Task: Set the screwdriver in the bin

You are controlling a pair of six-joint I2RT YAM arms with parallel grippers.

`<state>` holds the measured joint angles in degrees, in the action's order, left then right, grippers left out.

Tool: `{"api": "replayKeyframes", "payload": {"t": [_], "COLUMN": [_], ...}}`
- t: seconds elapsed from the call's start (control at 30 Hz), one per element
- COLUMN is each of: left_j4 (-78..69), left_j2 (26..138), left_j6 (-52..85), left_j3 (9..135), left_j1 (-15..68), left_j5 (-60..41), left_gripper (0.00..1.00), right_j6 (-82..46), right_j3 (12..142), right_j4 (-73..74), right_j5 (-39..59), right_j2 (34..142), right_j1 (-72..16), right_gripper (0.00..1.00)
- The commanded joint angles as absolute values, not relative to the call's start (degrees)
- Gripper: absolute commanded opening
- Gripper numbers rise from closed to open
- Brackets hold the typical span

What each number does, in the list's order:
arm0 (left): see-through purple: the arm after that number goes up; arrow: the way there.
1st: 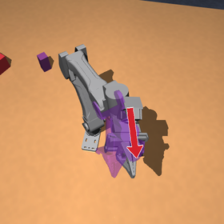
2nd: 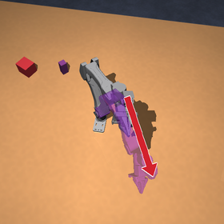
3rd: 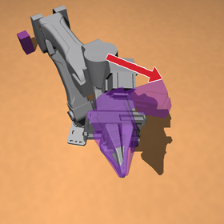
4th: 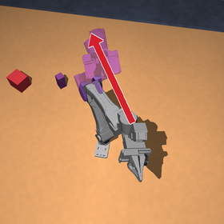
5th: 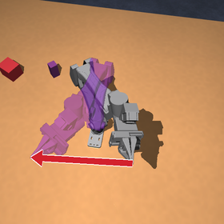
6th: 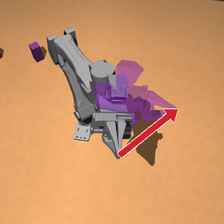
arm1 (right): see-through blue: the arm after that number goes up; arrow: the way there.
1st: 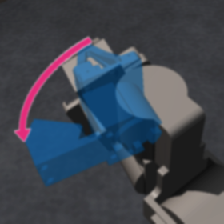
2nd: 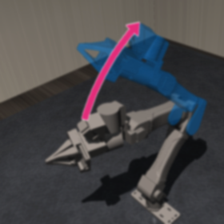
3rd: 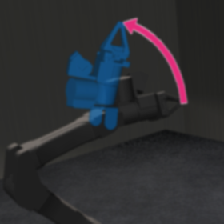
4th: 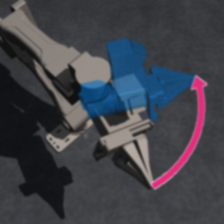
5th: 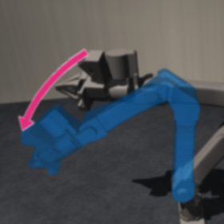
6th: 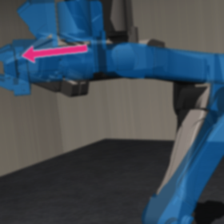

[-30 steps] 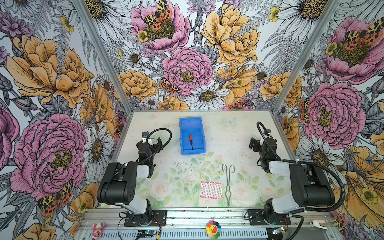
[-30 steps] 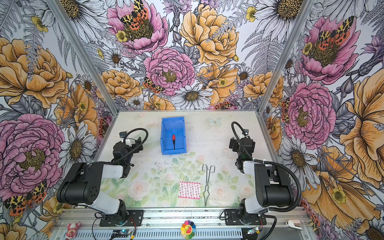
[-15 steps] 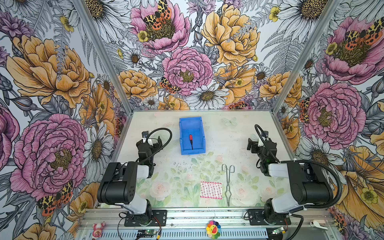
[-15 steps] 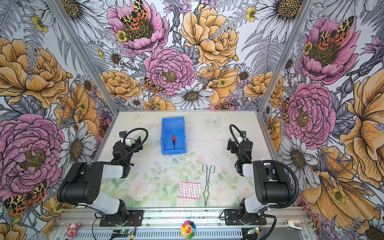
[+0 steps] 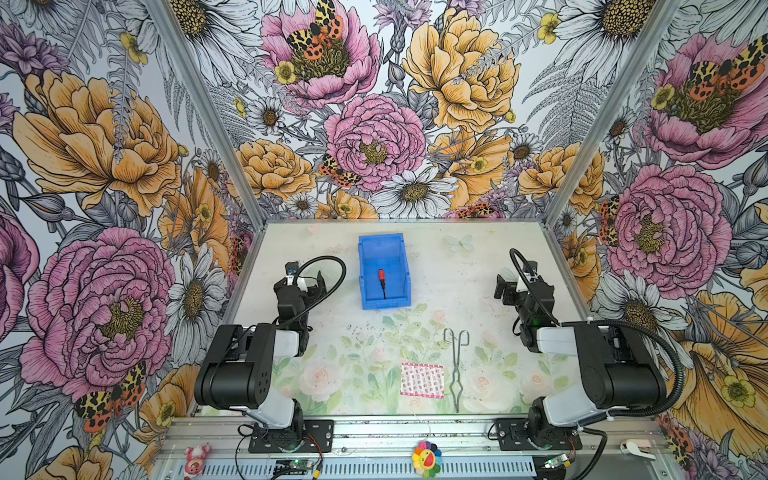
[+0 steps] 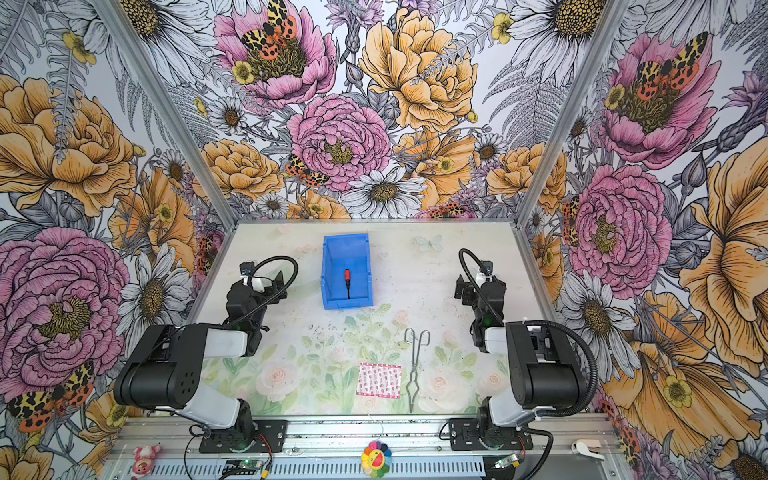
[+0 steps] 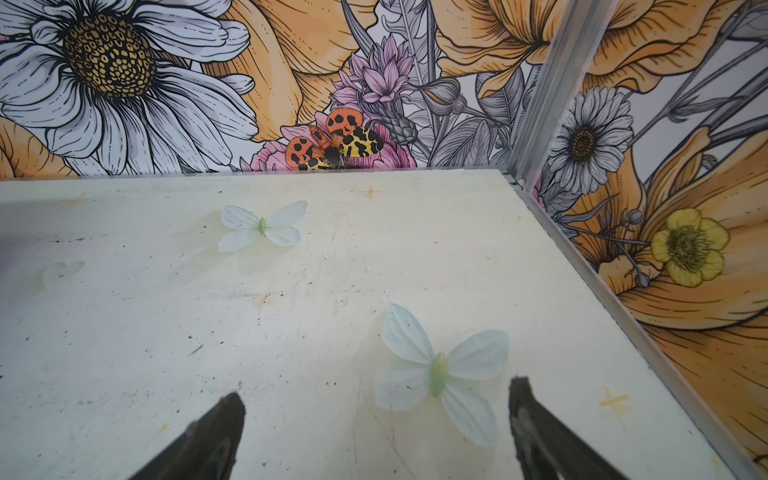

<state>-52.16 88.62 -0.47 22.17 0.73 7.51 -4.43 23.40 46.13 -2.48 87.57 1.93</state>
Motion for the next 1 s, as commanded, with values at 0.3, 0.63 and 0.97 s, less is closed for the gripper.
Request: {"api": "replayKeyframes", "payload": {"t": [0.3, 0.63, 0.97], "left_j4": [-53.62, -53.43, -53.21], "left_j2": [88.77, 88.77, 88.68], "left_j6": [-1.41, -1.14, -0.62], "left_j3": [21.61, 21.71, 21.74], "left_j1": [0.84, 0.44, -0.27], "left_j5": [7.62, 6.86, 5.45], "left_gripper": [0.99, 0.99, 0.99], "right_j6": [-3.95, -3.87, -3.87], "right_j3": [23.08, 23.0, 23.03], "right_j4": [48.02, 48.01, 48.03], "right_j5": [-1.76, -1.76, -1.7], "right_j2": [87.8, 87.76, 87.76], "right_j1": [1.58, 1.63, 1.67], "right_gripper": [1.0, 0.99, 0.99]}}
